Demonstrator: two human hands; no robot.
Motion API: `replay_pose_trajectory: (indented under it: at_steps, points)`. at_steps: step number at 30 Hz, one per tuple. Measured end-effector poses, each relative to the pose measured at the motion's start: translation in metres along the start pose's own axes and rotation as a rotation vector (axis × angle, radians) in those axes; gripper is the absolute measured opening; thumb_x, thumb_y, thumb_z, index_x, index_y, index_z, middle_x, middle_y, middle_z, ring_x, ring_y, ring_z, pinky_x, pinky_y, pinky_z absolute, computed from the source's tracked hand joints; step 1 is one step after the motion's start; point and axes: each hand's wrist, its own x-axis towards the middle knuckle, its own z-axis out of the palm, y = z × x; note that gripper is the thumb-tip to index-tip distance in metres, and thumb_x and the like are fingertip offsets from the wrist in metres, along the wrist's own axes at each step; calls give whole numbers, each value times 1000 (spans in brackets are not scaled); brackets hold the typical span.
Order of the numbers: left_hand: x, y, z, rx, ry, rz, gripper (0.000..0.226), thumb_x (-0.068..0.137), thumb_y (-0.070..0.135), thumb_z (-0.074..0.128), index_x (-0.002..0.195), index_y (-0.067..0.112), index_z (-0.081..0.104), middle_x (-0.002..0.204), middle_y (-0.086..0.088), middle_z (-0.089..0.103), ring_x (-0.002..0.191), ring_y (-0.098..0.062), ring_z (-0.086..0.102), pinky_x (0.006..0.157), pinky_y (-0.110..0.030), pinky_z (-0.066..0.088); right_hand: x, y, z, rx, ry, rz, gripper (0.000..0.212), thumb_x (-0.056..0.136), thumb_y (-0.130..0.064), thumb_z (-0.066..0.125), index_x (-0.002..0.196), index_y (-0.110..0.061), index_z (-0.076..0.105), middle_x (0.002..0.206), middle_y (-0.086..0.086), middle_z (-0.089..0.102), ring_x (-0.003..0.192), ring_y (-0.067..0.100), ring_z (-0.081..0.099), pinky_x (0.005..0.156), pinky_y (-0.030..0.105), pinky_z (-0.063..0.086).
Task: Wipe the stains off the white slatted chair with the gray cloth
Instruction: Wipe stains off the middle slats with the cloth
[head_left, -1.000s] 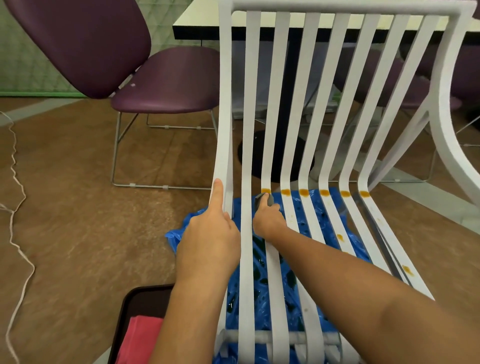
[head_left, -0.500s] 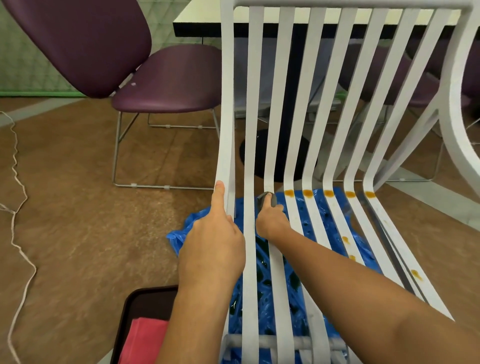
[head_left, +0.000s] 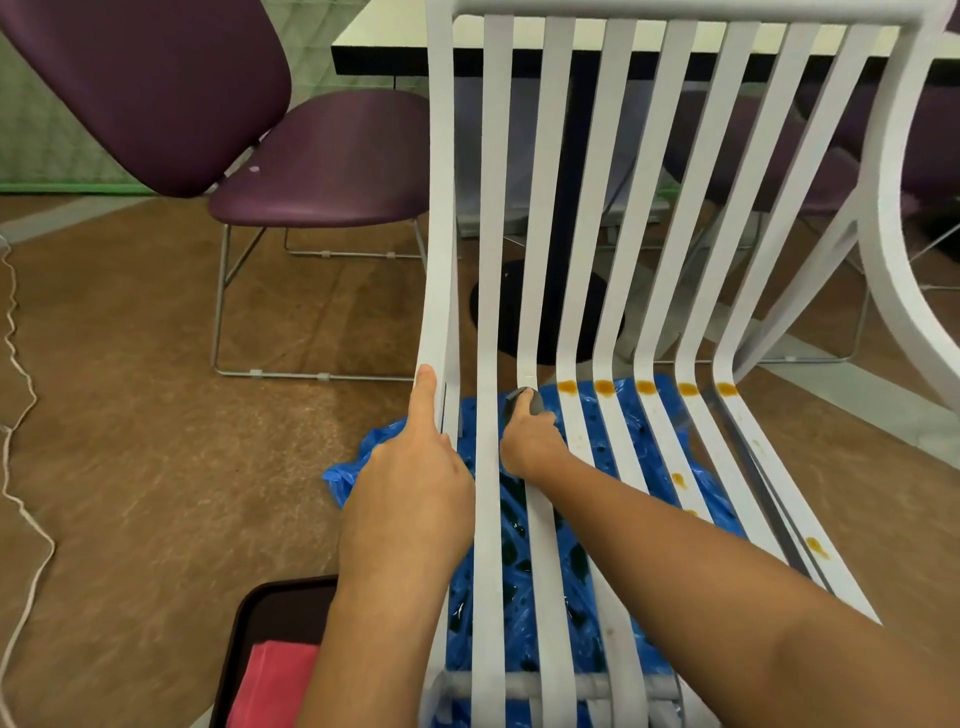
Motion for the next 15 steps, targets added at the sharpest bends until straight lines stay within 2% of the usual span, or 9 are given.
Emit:
replay_pose_trajectory:
  at_steps: [2,5,8,11,15]
  points:
    - [0,1,0,1,1,-2,72,105,17,41,158,41,-1,71,-1,55,58,-13,54,51,-32,49,14,-5,-8,-50,-8,14,95,95,-7,55,158,-17,-15,140,29,32,103,31,56,93,43,51]
    - [-1,4,-1,2,-2,-13,73,105,17,42,158,42,-2,71,0,54,59,-12,54,51,-30,47,27,-14,-16,-117,-41,29,103,93,-11,62,156,-18,-18,140,27,33,115,32,54,101,45,50]
    - [-1,3,-2,13,-8,-18,74,104,16,42,158,41,-1,70,1,54,59,-11,53,48,-28,43,31,-17,-16,-141,-36,45,109,90,-14,67,156,-19,-19,137,24,35,114,30,54,101,45,50]
    - [-2,4,-4,7,-14,-16,73,104,15,42,158,40,-1,70,1,54,59,-10,53,47,-26,41,26,-13,-12,-100,-23,46,107,91,-11,65,156,-19,-19,141,24,32,116,32,54,102,46,49]
    - [0,3,-3,8,-23,-17,76,103,14,43,158,39,-3,70,0,57,58,-11,53,45,-25,37,12,-3,2,-99,-8,6,94,96,-11,54,157,-20,-17,146,32,30,109,35,61,97,48,53]
